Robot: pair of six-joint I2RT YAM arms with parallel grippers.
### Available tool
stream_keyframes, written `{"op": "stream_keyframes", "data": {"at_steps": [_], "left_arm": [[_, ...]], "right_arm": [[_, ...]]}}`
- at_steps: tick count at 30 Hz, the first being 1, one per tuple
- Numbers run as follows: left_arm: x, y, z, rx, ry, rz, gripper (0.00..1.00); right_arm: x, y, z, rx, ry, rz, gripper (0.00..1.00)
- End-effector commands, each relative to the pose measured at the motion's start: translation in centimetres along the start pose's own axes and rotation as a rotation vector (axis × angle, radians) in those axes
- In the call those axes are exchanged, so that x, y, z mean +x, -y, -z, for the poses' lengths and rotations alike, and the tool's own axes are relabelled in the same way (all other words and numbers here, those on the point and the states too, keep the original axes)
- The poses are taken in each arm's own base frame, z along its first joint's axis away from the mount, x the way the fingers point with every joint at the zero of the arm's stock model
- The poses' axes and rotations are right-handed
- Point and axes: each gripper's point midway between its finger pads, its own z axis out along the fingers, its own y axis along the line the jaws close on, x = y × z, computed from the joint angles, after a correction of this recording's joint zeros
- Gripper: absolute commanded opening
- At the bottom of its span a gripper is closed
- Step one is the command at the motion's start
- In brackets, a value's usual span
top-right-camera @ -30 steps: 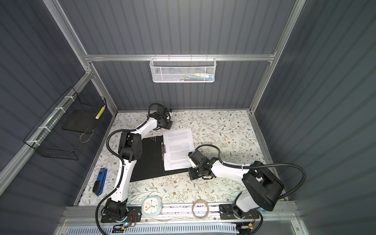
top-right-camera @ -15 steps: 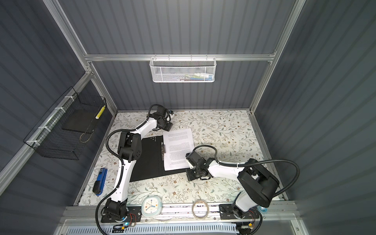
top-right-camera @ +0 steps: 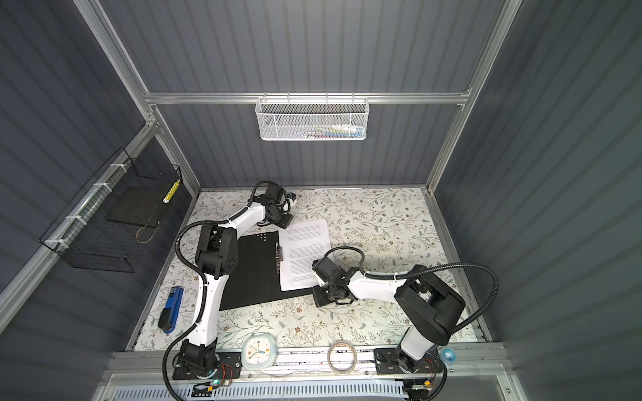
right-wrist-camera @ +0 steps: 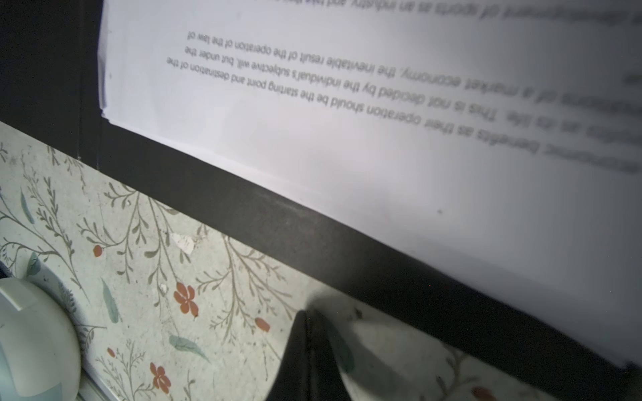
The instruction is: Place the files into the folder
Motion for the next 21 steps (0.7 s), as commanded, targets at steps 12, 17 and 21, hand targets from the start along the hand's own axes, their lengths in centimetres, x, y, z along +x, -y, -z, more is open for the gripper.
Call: {"op": "stream_keyframes", "data": {"at_steps": [12,17,21], "left_arm": [[3.9,1.0,0.4,0.03,-0.126,-0.009,0.0],[2.8,1.1,1.2,0.039,-0.092,-0.005,0.0],[2.8,1.2,1.3,0.045,-0.089,-0.003,0.0]], "right_arm": [[-0.7,-0.9,-0.6,-0.007,-0.002,0.006,0.0],[-0.9,-1.5,-0.9,-0.01,-0.01,0.023,0.0],[-1.1,-1.8,-1.0,-0.012,-0.013,0.036,0.0]]}}
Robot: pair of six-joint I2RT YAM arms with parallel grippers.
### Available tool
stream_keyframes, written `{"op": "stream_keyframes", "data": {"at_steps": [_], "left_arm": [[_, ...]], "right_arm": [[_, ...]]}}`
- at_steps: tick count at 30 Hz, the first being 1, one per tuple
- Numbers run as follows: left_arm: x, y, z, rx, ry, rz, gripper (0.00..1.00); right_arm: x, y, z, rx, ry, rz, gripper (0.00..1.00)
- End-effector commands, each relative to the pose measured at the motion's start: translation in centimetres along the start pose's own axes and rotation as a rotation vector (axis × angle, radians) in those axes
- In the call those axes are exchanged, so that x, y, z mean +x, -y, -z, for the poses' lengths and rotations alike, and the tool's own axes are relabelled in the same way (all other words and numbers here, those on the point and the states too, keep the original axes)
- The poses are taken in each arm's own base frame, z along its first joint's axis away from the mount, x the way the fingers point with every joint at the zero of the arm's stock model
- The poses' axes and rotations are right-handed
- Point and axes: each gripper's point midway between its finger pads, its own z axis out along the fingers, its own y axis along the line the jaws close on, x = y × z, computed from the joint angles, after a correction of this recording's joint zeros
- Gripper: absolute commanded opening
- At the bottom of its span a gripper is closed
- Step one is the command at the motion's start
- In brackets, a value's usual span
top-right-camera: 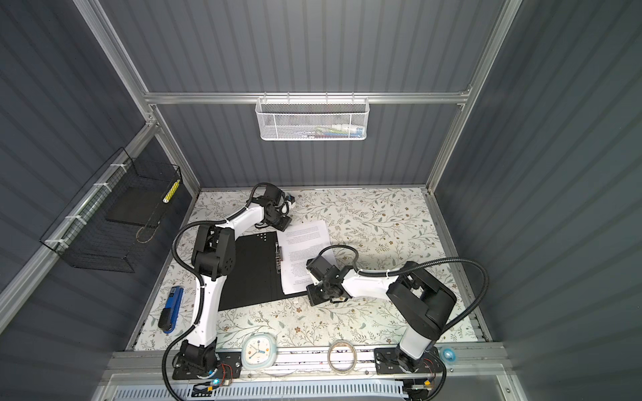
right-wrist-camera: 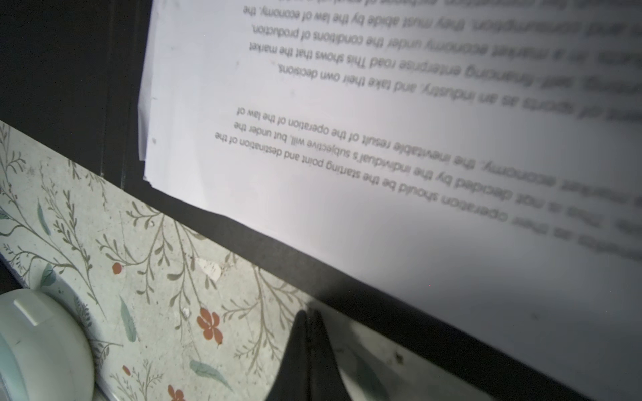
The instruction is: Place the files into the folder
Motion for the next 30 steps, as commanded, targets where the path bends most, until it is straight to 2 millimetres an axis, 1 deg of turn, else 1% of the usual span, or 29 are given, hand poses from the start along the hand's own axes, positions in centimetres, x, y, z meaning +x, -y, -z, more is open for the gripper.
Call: {"op": "stream_keyframes", "data": {"at_steps": [1,14,16,18,19,20,22,24,25,26,27,28,30], "left_arm": [[1.7,0.8,0.6,0.036,-0.066,-0.003,0.0],[1.6,0.7,0.6,0.029,-0.058,-0.005,0.0],[1.2,0.6,0.9,0.023,-0.049,-0.005,0.0],[0.2,0.3,1.7,0.011,-0.025,0.007,0.0],[-0.5,0.1,2.3,0.006,-0.008,0.013,0.06],[-1.3,-0.2,3.0,-0.004,0.014,0.023,0.25],[-2.8,-0.7,4.6,-0.009,0.062,0.044,0.3],[-4.3,-1.3,6.3,-0.012,0.114,0.088,0.48],[-4.9,-1.6,7.3,-0.006,0.137,0.114,0.53],[-5.2,-2.0,8.2,-0.005,0.154,0.146,0.59],[-5.4,-2.3,9.0,-0.004,0.167,0.172,0.69],[-5.2,-2.5,9.9,0.001,0.176,0.208,0.8],[-4.4,-2.5,11.1,0.012,0.191,0.271,0.93]], "right_arm": [[-0.2,-0.4,-0.2,0.006,-0.013,0.015,0.0],[-1.9,-1.4,-0.8,0.001,-0.016,0.057,0.0],[-2.1,-1.8,-0.7,-0.013,-0.014,0.068,0.0],[-2.3,-2.2,-0.2,-0.02,-0.003,0.077,0.04],[-2.5,-2.3,0.1,-0.023,0.006,0.079,0.11],[-2.6,-2.4,0.5,-0.024,0.016,0.081,0.16],[-2.7,-2.7,1.3,-0.032,0.032,0.085,0.25],[-2.7,-2.6,2.1,-0.027,0.043,0.093,0.31],[-2.7,-2.4,2.6,-0.022,0.053,0.093,0.34],[-2.7,-2.3,3.0,-0.021,0.06,0.094,0.37],[-2.7,-2.2,3.4,-0.022,0.066,0.093,0.4],[-2.9,-1.9,3.9,-0.019,0.078,0.089,0.43],[-3.3,-1.2,4.8,-0.006,0.098,0.074,0.48]]}}
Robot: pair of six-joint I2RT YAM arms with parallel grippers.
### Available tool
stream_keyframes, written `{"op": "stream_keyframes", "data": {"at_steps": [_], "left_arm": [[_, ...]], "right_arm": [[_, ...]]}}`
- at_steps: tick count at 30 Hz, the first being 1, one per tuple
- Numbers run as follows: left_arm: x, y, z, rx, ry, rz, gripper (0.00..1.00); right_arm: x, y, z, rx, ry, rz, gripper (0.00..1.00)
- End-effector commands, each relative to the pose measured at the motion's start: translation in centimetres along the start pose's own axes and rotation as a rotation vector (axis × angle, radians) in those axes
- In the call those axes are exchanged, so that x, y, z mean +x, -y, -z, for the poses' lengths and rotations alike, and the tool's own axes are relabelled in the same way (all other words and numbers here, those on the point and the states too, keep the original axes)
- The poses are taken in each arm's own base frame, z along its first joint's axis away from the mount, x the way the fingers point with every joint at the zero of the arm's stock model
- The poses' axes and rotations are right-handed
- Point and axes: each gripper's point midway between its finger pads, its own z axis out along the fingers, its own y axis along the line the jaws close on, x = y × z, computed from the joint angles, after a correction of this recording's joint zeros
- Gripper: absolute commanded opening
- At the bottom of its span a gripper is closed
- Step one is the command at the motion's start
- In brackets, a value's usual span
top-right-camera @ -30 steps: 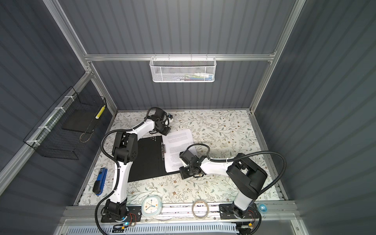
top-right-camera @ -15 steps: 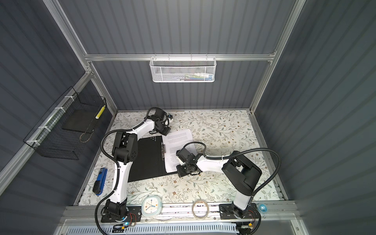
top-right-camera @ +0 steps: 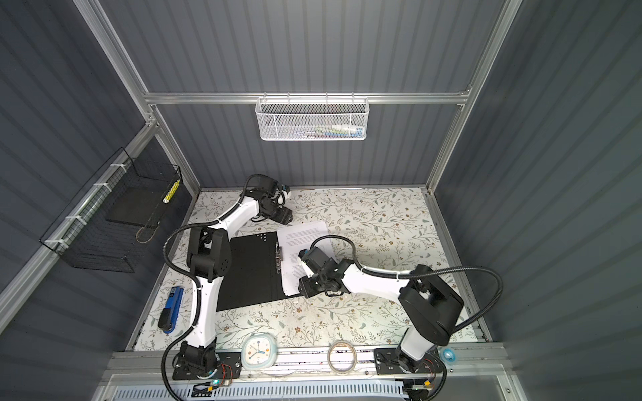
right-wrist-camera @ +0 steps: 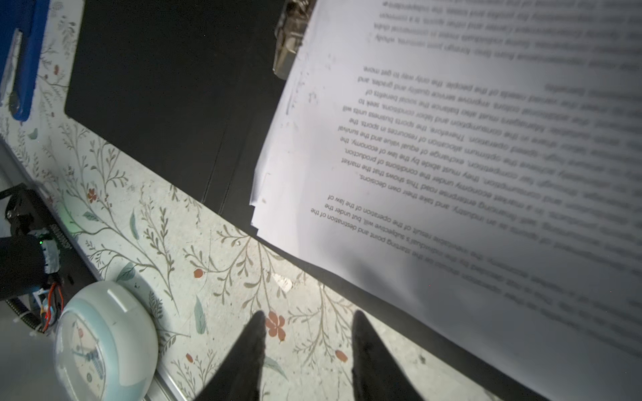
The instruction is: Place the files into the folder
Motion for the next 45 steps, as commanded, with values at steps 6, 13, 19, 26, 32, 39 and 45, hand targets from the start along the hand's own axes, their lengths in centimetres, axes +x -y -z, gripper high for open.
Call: {"op": "stream_keyframes", "data": {"at_steps": [6,13,19,26,32,39,45], "left_arm": [[3.9,0.5,6.9,0.053,0.084,0.296,0.99],[11.1,1.6,8.7,0.055,0.086,0.471,0.94],[17.3,0.7,9.2,-0.09,-0.058,0.506,0.25],[21.6,4.0,7.3,-0.068,-0.184,0.474,0.04],[22.7,5.2,6.1,-0.024,-0.191,0.482,0.0],[22.5,6.7,5.2,0.026,-0.177,0.456,0.0],[22.7,7.5,4.4,0.062,-0.177,0.463,0.0]], "right_arm": [[-0.7,6.6,2.8,0.129,0.009,-0.122,0.64],[-0.6,13.8,4.5,0.324,-0.031,-0.225,0.56],[-0.5,16.8,4.5,0.364,-0.06,-0.298,0.39],[-0.3,17.8,2.8,0.394,-0.132,-0.299,0.26],[-0.2,18.0,2.3,0.401,-0.141,-0.305,0.24],[0.2,17.8,1.6,0.394,-0.164,-0.305,0.23],[0.5,17.0,0.9,0.393,-0.182,-0.289,0.23]]}}
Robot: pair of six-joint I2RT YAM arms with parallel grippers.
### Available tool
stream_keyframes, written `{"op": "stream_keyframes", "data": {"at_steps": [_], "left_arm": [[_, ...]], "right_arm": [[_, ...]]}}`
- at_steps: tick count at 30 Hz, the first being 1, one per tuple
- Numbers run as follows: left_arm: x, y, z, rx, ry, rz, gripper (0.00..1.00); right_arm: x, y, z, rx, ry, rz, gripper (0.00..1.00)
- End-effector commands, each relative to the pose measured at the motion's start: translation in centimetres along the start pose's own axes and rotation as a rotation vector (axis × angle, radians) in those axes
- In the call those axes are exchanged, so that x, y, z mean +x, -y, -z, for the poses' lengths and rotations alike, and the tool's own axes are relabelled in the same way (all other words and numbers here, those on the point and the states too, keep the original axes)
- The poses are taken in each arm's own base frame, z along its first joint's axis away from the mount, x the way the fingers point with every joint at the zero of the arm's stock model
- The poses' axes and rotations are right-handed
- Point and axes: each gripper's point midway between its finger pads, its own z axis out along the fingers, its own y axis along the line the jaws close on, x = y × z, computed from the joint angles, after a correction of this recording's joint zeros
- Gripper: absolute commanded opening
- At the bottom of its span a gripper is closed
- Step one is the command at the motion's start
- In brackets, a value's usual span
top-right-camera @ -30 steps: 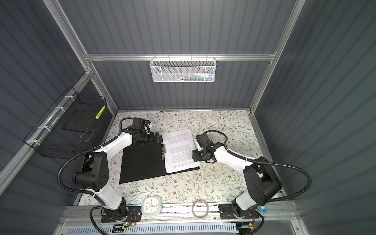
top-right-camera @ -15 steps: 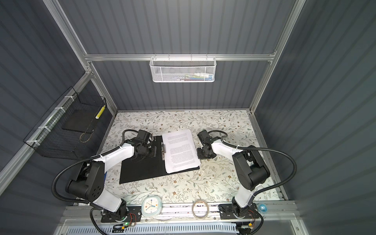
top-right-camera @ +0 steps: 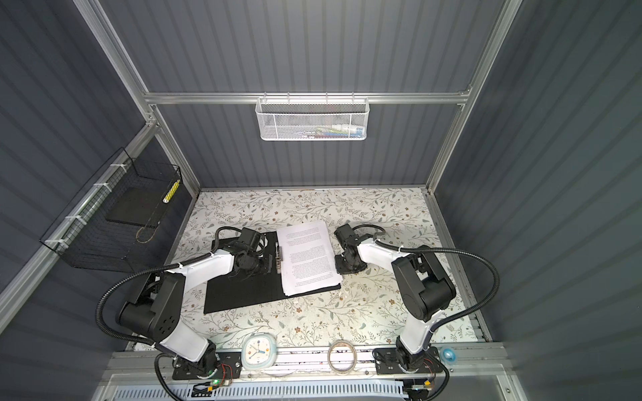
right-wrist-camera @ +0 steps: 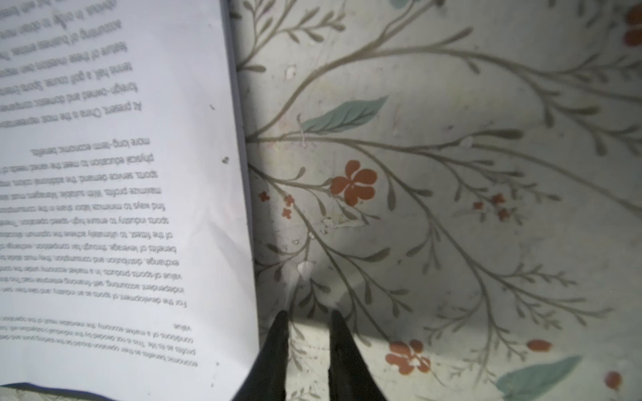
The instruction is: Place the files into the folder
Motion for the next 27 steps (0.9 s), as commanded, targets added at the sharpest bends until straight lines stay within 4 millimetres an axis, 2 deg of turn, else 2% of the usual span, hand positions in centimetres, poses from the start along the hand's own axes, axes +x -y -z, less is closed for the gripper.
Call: {"op": "stream_keyframes", "data": {"at_steps": [1,21,27], "left_arm": [[0.8,0.3,-1.0,0.021,-0.028,0.013,0.0],[0.7,1.0,-1.9,0.024,-0.033,-0.02,0.0],[0.9,0.9,-2.1,0.024,-0.03,-0.022,0.0]], "right_arm": [[0.1,-0.4,-0.2,0.014,-0.02,0.003,0.23],[1.2,0.1,0.5,0.068,-0.022,0.009,0.27],[1.8,-0.8,0.2,0.033,-0.031,0.021,0.28]]}}
